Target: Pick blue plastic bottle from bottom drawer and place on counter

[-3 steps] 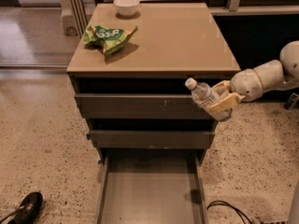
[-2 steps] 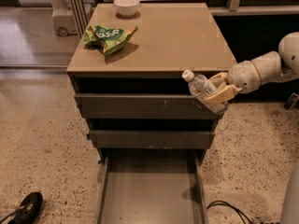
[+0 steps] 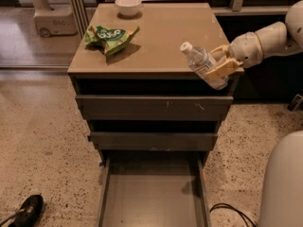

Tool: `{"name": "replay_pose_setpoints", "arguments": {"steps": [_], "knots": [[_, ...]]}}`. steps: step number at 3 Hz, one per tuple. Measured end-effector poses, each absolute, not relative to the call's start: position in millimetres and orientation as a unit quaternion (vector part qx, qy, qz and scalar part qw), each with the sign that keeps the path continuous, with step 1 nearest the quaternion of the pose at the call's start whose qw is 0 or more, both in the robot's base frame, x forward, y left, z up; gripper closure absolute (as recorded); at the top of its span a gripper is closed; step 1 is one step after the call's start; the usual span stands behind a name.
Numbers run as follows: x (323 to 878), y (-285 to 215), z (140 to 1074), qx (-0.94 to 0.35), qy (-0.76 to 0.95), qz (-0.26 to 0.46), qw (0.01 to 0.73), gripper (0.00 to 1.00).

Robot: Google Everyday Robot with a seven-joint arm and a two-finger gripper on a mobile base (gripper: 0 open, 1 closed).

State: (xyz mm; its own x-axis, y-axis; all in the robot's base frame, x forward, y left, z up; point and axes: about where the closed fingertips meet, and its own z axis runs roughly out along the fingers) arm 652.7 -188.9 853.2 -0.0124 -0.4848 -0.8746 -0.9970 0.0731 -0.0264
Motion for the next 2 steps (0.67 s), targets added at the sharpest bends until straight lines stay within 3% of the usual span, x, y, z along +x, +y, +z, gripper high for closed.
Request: {"name": "replay_pose_setpoints", "arguments": {"steps": [2], "knots": [[674.1,-188.9,889.5,-0.588,0.617,0.315,0.417,1.00]]}}
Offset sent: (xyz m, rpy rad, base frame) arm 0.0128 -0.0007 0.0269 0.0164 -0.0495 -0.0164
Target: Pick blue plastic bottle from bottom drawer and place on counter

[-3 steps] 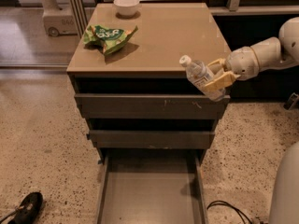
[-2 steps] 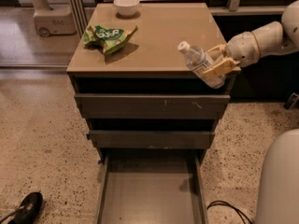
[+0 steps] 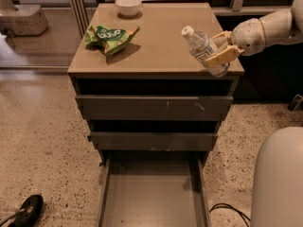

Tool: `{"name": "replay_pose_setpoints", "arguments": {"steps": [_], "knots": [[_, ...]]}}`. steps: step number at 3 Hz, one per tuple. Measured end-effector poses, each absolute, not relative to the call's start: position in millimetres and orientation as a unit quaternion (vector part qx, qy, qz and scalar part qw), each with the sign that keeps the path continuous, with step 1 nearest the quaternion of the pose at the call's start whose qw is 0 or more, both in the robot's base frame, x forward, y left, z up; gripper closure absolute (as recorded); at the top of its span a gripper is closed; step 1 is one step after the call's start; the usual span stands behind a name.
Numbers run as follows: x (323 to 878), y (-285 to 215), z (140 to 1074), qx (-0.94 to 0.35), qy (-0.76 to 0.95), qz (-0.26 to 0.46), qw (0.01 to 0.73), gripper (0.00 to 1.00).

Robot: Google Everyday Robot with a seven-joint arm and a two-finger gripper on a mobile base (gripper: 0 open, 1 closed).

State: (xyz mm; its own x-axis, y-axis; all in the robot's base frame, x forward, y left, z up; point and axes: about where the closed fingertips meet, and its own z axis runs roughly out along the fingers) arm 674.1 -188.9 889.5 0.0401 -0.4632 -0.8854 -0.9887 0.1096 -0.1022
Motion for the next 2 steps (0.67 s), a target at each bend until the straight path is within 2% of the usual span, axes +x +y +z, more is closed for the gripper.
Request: {"name": "replay_pose_setpoints", "arguments": {"steps": [2], "knots": [[709,-178,899,-0.570,0.617,0.302,0.450,1.00]]}}
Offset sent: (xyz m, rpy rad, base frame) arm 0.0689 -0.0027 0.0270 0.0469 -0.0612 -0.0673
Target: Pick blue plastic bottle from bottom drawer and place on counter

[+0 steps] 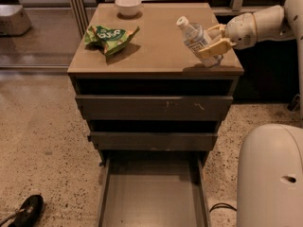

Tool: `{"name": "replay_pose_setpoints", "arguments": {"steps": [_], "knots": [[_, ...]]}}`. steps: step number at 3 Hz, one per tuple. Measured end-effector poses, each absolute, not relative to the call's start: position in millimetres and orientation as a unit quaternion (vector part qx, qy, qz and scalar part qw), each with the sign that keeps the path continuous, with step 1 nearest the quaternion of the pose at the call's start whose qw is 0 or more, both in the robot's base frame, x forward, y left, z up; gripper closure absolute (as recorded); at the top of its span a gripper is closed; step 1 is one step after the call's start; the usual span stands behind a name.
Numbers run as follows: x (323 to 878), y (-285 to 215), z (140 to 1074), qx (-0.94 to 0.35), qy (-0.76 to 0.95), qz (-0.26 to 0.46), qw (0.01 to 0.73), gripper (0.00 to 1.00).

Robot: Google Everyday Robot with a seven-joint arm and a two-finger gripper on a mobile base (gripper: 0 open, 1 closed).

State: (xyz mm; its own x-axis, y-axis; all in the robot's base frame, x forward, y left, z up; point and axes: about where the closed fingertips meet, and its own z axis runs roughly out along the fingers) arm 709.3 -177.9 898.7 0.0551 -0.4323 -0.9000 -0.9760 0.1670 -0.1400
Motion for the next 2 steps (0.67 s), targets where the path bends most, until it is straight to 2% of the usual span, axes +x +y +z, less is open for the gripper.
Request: {"name": "replay_pose_setpoints", "arguments": {"steps": [2], "knots": [[729.9,-162.6,895.6,-0.563,0.615,0.306,0.460,1.00]]}}
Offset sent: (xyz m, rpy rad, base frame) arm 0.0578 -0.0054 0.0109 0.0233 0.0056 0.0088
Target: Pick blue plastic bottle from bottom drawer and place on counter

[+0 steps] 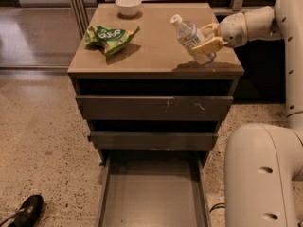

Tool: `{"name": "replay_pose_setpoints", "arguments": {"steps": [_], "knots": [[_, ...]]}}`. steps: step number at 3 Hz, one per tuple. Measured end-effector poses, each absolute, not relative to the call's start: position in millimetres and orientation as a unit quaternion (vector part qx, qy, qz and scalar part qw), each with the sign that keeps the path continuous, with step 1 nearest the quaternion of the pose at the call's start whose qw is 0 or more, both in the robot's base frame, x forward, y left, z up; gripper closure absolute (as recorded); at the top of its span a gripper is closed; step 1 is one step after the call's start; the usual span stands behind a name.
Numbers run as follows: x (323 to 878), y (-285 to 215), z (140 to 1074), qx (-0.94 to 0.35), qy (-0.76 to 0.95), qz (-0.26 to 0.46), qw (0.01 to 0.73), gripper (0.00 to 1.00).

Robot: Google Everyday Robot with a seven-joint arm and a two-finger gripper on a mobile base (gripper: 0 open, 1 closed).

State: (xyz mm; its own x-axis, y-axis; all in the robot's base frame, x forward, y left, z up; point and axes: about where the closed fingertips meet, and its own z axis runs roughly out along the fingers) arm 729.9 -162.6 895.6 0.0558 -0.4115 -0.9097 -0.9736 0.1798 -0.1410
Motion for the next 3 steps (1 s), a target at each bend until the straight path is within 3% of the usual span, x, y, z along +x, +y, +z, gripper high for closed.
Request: {"name": "replay_pose_setpoints", "arguments": {"steps": [3], "knots": [[787,-173,881,-0.508,0.653,0.255,0.500,1.00]]}}
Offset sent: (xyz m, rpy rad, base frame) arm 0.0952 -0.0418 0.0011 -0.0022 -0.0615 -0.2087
